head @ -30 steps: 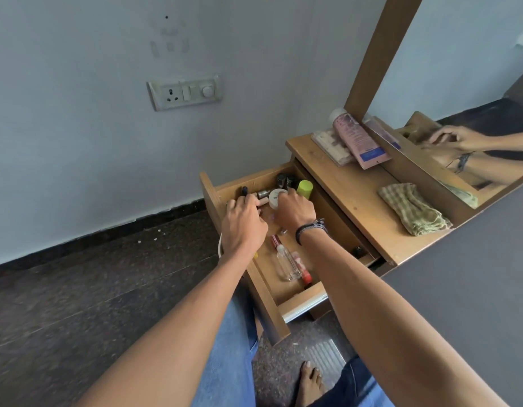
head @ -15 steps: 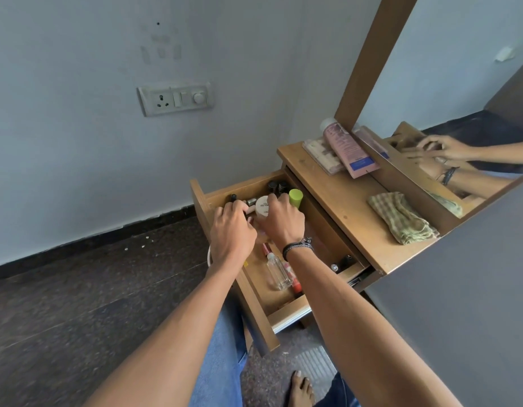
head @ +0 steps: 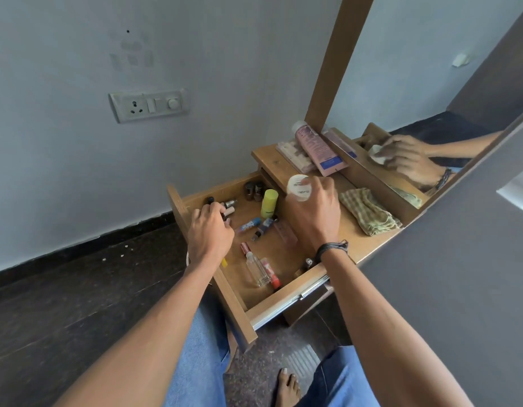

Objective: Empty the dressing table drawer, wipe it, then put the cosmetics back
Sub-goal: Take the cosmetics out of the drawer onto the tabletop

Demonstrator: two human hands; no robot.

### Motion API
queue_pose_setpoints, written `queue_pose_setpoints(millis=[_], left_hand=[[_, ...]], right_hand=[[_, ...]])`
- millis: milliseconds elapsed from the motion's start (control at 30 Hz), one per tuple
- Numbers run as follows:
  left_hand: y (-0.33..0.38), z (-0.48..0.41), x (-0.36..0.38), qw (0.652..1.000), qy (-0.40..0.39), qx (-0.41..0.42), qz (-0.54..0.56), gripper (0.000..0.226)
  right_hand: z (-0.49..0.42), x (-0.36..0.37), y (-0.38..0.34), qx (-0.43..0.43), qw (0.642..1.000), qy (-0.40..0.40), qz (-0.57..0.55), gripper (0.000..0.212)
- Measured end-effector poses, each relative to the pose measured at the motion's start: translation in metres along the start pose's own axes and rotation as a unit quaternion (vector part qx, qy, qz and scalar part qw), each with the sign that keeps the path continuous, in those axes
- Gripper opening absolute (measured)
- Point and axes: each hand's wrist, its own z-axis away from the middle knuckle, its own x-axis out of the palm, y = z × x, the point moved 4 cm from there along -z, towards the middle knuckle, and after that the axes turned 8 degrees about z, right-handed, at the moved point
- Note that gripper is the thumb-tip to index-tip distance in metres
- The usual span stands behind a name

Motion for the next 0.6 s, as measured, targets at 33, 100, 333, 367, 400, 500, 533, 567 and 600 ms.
queue_pose_setpoints(millis=[33, 100, 333, 367, 400, 500, 533, 567, 600], left_hand=[[0.000, 0.000, 0.000, 1.000, -0.001, -0.001, -0.001, 0.028], [0.000, -0.001, 0.001, 1.000, -0.003, -0.005, -0.004, 0.028], [-0.001, -0.002, 0.002, 1.000, -0.004, 0.000, -0.005, 0.028], [-0.001, -0.002, 0.002, 1.000, -0.004, 0.000, -0.007, 0.028], [0.000, -0.002, 0.002, 1.000, -0.006, 0.000, -0.008, 0.028], [0.000, -0.002, 0.003, 1.000, -0.007, 0.002, -0.009, 0.028], [0.000, -0.002, 0.003, 1.000, -0.007, 0.003, -0.009, 0.028], [0.000, -0.002, 0.003, 1.000, -0.007, 0.004, -0.010, 0.029], [-0.001, -0.002, 0.003, 1.000, -0.007, 0.005, -0.012, 0.029]], right_hand=[[-0.006, -0.002, 0.009, 0.016, 1.000, -0.001, 0.002, 0.048], [-0.018, -0.001, 0.024, 0.039, 0.999, -0.023, 0.006, 0.045], [-0.023, 0.001, 0.034, 0.049, 0.998, 0.027, -0.008, 0.031], [-0.022, 0.000, 0.033, 0.051, 0.998, 0.034, -0.006, 0.027], [-0.022, -0.001, 0.034, 0.054, 0.998, 0.037, 0.002, 0.021], [-0.019, 0.001, 0.030, 0.016, 0.997, 0.034, 0.060, 0.020], [-0.018, 0.003, 0.029, -0.002, 0.996, 0.033, 0.080, 0.025], [-0.018, 0.005, 0.028, -0.013, 0.995, 0.029, 0.094, 0.028], [-0.017, 0.006, 0.028, -0.016, 0.994, 0.021, 0.103, 0.031]])
